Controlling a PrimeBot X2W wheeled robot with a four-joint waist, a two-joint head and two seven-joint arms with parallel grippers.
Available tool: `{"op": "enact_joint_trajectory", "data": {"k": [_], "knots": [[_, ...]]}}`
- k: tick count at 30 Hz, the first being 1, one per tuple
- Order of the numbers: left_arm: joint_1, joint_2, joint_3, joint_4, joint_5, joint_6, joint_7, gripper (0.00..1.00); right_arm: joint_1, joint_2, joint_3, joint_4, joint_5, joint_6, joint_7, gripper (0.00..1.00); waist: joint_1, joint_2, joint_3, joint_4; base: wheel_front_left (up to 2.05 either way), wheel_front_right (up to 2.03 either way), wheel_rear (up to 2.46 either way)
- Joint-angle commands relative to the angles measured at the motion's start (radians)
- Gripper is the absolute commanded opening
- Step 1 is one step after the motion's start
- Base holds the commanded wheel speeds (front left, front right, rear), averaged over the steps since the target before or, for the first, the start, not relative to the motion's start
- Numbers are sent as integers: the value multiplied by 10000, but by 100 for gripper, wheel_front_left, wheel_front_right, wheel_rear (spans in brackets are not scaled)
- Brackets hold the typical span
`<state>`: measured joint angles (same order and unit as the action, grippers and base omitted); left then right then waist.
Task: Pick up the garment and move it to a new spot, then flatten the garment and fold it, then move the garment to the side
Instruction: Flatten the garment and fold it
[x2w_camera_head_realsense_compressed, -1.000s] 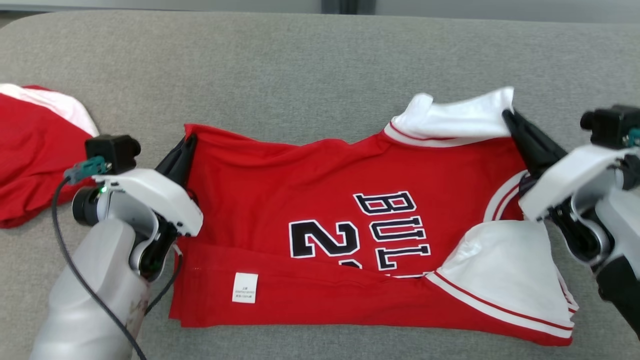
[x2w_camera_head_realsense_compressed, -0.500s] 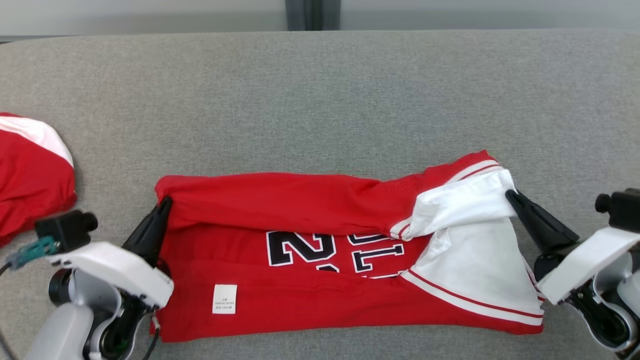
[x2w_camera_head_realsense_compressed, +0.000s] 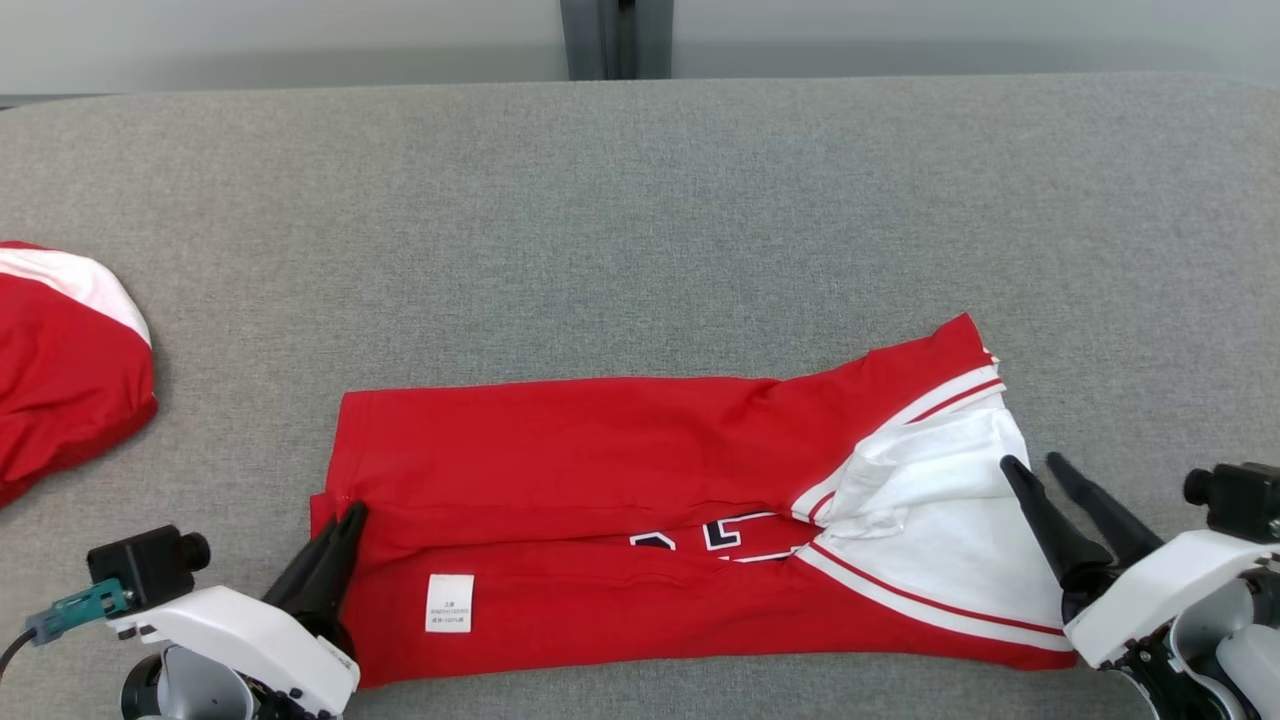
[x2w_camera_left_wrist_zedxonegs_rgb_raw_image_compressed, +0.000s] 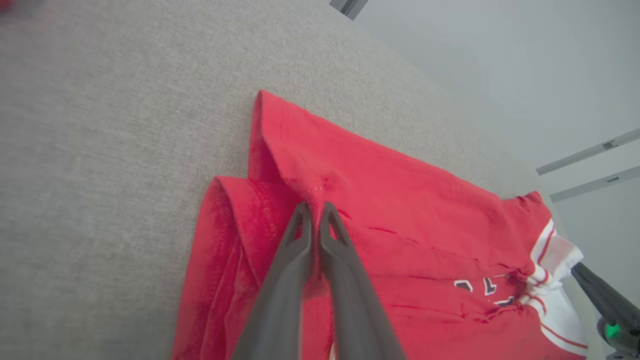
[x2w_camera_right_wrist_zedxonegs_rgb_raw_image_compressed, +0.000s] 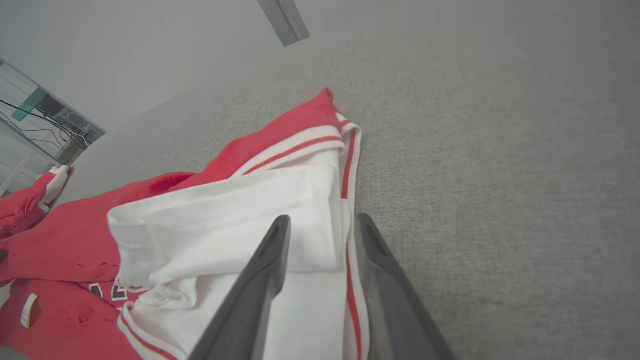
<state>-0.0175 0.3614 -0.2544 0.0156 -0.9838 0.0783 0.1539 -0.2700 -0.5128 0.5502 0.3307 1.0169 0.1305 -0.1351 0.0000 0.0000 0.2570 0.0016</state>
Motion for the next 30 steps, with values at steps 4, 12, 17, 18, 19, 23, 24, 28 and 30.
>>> {"op": "enact_joint_trajectory", "data": {"k": [4, 12, 17, 18, 19, 23, 24, 28, 30], "knots": [[30, -241, 380, 215, 115, 209, -794, 100, 443, 433, -1028, 201, -540, 4, -767, 100, 0, 0, -202, -39, 0, 0, 0], [-321, -649, 847, 211, 878, 881, -2376, 100, 621, 1388, -3445, -73, -2739, 6, -1279, 100, 0, 0, -583, -244, 0, 0, 0], [-741, -777, 716, 33, 1833, 1387, -3304, 100, 777, 2220, -4323, -746, -4587, 4, -1249, 100, 0, 0, -750, -310, 0, 0, 0], [-827, -816, 706, 25, 1961, 1472, -3426, 100, 767, 2337, -4435, -842, -4950, 4, -1197, 100, 0, 0, -777, -306, 0, 0, 0], [-893, -838, 682, 40, 2129, 1536, -3544, 100, 793, 2488, -4507, -933, -5239, 4, -1132, 100, 0, 0, -823, -296, 0, 0, 0], [-1157, -742, 430, 147, 2953, 1816, -3827, 100, 1036, 3000, -4702, -1219, -6316, 4, -801, 100, 0, 0, -948, -227, 0, 0, 0], [-1191, -699, 356, 198, 3131, 1857, -3852, 100, 1052, 3097, -4691, -1277, -6463, 4, -733, 100, 0, 0, -968, -222, 0, 0, 0], [-1194, -589, 109, 481, 3917, 1912, -4038, 100, 1239, 3417, -4744, -1342, -6945, 4, -585, 100, 0, 0, -1123, -155, 0, 0, 0], [-1118, -624, 51, 689, 4056, 1762, -4100, 100, 1353, 3459, -4779, -1347, -7219, 4, -538, 100, 0, 0, -1198, -129, 0, 0, 0]]}}
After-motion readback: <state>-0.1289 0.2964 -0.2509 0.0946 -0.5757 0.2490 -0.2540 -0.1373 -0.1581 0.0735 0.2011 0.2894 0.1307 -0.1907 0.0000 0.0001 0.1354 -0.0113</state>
